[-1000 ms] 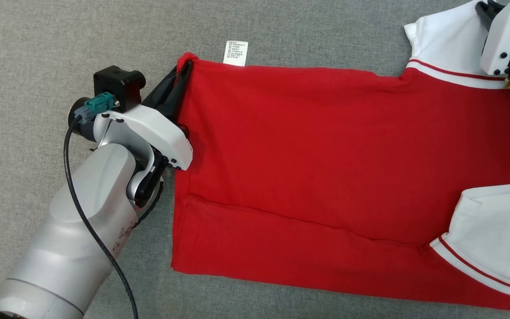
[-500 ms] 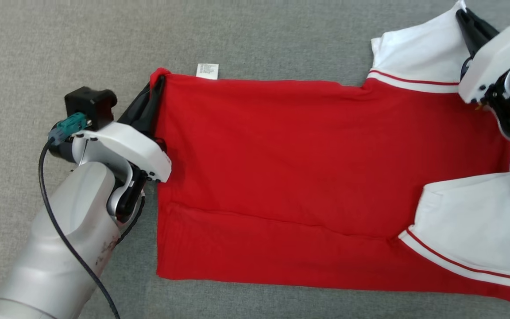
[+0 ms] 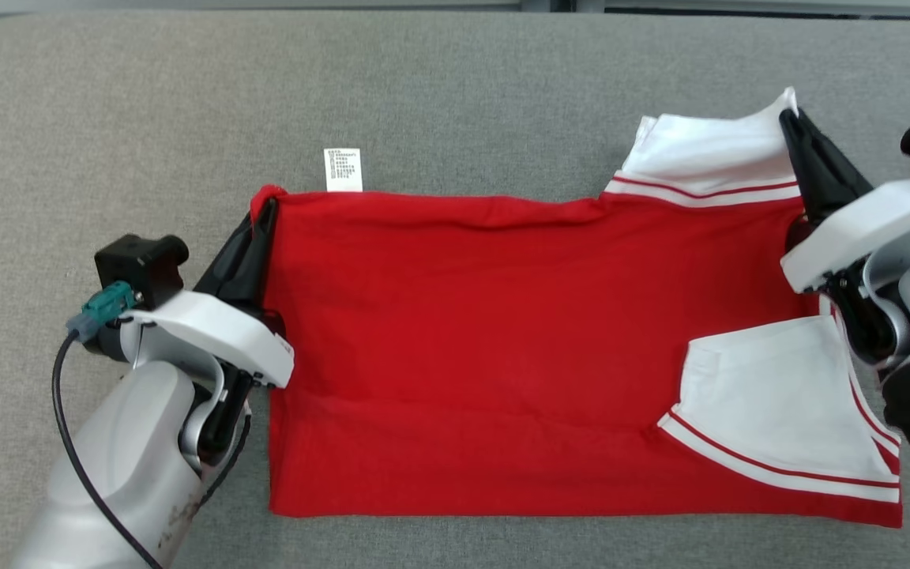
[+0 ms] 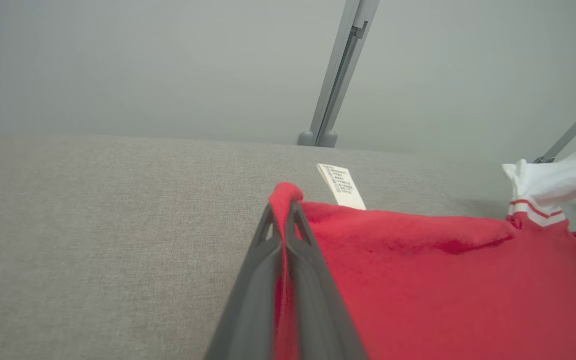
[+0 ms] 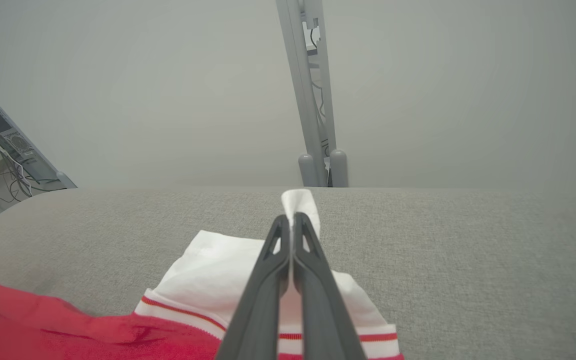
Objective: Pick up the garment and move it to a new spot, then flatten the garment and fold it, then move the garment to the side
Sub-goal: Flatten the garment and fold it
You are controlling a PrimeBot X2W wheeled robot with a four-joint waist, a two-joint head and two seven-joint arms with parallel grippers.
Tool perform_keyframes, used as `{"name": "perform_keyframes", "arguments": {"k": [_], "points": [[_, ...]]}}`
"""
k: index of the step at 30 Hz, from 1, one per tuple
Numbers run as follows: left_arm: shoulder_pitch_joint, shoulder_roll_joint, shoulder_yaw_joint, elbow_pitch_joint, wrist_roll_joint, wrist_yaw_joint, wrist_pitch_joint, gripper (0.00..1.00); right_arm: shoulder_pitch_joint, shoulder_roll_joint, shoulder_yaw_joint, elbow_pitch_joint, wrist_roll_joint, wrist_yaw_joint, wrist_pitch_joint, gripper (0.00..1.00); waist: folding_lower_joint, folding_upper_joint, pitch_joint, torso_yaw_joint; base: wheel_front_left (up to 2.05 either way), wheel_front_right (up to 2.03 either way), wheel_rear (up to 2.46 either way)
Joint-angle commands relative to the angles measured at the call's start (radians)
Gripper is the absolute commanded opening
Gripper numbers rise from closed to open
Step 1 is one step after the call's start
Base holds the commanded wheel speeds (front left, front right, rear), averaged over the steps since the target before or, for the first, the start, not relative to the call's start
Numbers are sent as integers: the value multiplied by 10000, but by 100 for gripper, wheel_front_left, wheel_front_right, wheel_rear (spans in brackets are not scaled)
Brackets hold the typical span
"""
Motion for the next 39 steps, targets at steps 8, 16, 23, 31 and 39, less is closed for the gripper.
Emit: {"name": "perform_keyframes", "arguments": {"k": [8, 16, 23, 31, 39], "points": [[1643, 28, 798, -1494, 384, 210, -58, 0, 1998, -113, -869, -1291, -245, -3, -619, 0, 0, 0, -859, -236, 0, 0, 0], [3658, -115, 1584, -2426, 727, 328, -52, 0, 5072, 546, -2448, -3301, -888, -1, -762, 0, 0, 0, -1459, -347, 0, 0, 0], [4553, -271, 1977, -2183, 904, 99, -53, 0, 7042, 1338, -3535, -4570, -1540, -1, -763, 0, 0, 0, -1716, -597, 0, 0, 0], [5091, -432, 2128, -1594, 1044, -86, -53, 0, 7709, 1687, -3705, -4747, -2050, -1, -533, 0, 0, 0, -1827, -772, 0, 0, 0], [5299, -520, 2118, -580, 1114, -151, -54, 100, 8362, 1722, -3717, -4439, -2193, -1, -258, 100, 0, 0, -1969, -784, 0, 0, 0]]}}
